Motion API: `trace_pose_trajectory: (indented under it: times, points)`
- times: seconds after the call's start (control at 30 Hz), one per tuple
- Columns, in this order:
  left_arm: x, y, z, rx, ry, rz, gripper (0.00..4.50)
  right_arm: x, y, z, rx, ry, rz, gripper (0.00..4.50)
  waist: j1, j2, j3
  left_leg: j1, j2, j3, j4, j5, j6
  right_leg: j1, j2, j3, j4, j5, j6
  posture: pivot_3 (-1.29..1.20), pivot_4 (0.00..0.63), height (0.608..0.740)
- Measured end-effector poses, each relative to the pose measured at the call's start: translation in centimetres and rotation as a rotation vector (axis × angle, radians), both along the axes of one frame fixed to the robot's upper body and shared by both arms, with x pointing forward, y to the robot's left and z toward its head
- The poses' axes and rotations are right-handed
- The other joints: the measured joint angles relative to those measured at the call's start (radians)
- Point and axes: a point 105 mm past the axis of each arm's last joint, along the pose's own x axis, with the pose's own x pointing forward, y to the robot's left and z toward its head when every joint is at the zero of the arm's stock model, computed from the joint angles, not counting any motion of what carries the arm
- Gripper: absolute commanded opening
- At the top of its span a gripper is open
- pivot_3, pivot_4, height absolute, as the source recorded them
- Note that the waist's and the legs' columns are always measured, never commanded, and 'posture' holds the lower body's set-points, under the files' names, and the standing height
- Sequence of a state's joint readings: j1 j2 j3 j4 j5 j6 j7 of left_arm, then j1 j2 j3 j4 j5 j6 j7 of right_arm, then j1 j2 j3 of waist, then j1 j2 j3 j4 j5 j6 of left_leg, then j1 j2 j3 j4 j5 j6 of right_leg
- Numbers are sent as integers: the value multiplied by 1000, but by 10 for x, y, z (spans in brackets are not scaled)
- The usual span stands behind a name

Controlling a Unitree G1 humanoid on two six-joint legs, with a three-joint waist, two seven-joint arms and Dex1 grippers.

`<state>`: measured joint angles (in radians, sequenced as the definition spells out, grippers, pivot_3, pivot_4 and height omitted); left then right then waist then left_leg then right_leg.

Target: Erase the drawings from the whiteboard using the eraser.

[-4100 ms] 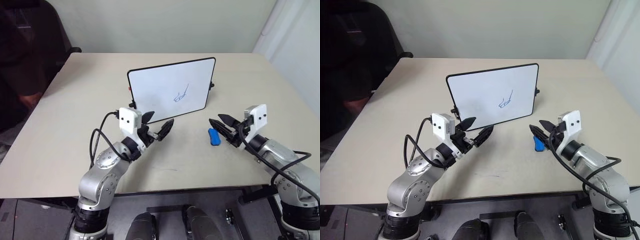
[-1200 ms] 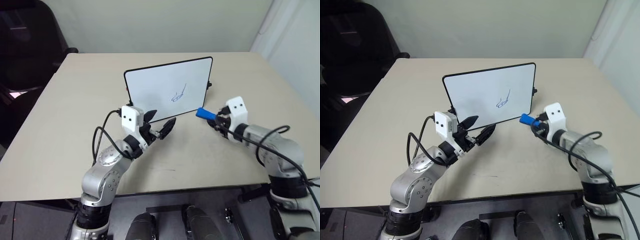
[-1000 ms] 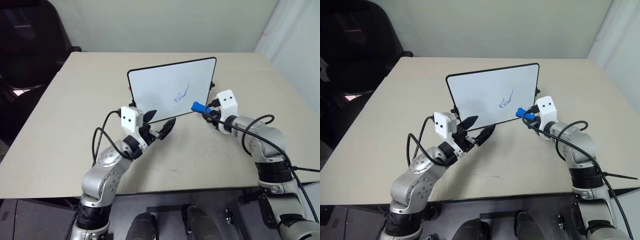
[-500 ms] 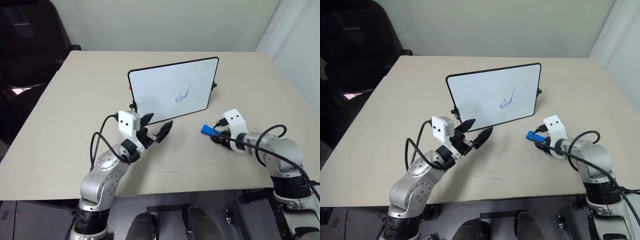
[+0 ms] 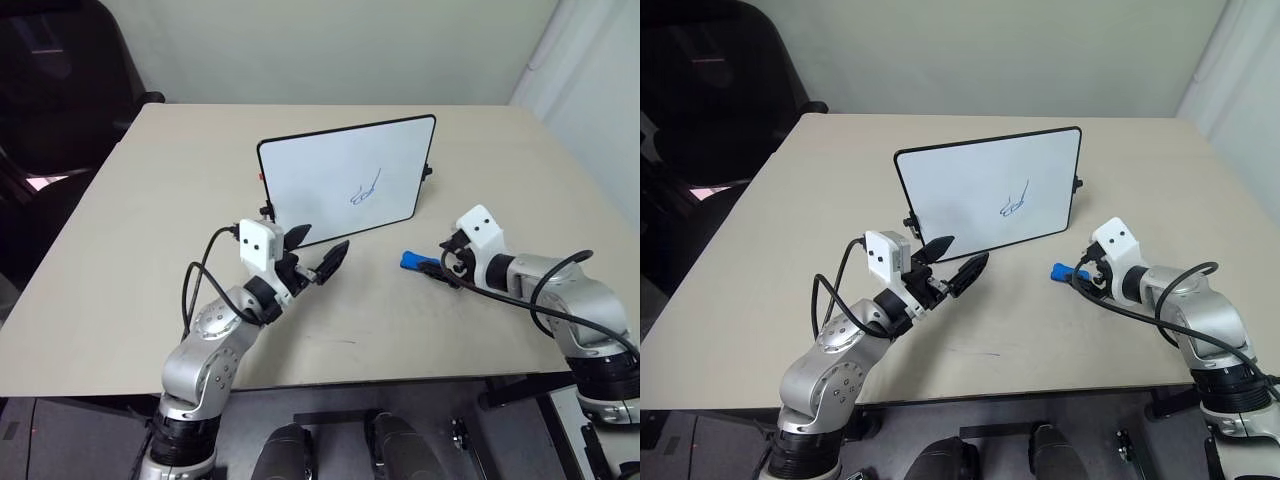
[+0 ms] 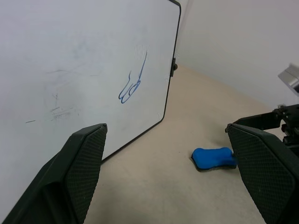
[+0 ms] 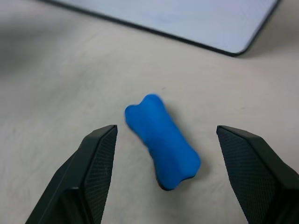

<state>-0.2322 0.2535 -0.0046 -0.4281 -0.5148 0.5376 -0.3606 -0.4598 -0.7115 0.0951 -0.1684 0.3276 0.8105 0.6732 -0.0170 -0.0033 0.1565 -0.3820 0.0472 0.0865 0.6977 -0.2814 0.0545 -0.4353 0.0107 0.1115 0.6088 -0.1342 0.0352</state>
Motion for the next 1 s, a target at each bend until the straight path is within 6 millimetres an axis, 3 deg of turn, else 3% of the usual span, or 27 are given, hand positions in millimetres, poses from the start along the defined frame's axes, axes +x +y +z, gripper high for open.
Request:
trace_pose_trajectory:
  times: [0.1,0.23,0.6,0.7,0.8,0.83,1.0]
  points:
    - [0,-1,-1,3,6,1,4500,4,-1,-9,-21,18,53,3596,0,0,0,0,0,0,0,0,-1,0,0,0,0,0,0,0,150,740]
    - [0,-1,-1,5,11,10,4500,10,-2,-13,-38,24,109,4460,-1,0,0,0,0,0,0,1,-2,0,0,0,0,0,0,0,150,740]
    - [-2,4,-1,4,10,25,4500,18,-3,-31,-98,65,162,4460,-1,0,0,1,0,-1,0,2,-2,1,0,0,0,1,-1,0,150,740]
    - [-2,4,-1,4,12,26,4500,21,-4,-28,-108,59,166,3929,-1,0,0,1,0,-1,0,3,-2,1,0,0,0,1,-2,0,150,740]
    - [-2,4,-2,3,13,26,4500,22,-4,-26,-114,57,174,2908,-1,0,0,1,0,0,0,3,-2,1,0,0,0,1,-2,0,150,740]
    - [-2,4,-2,2,14,27,4500,21,-3,-26,-114,59,181,2908,-1,0,0,1,0,-1,0,3,-2,1,0,0,0,1,-2,0,150,740]
    - [-2,2,-2,0,17,26,4500,19,-5,-26,-128,76,194,1521,-1,0,0,1,0,-1,0,3,-3,1,0,0,0,1,-2,0,150,740]
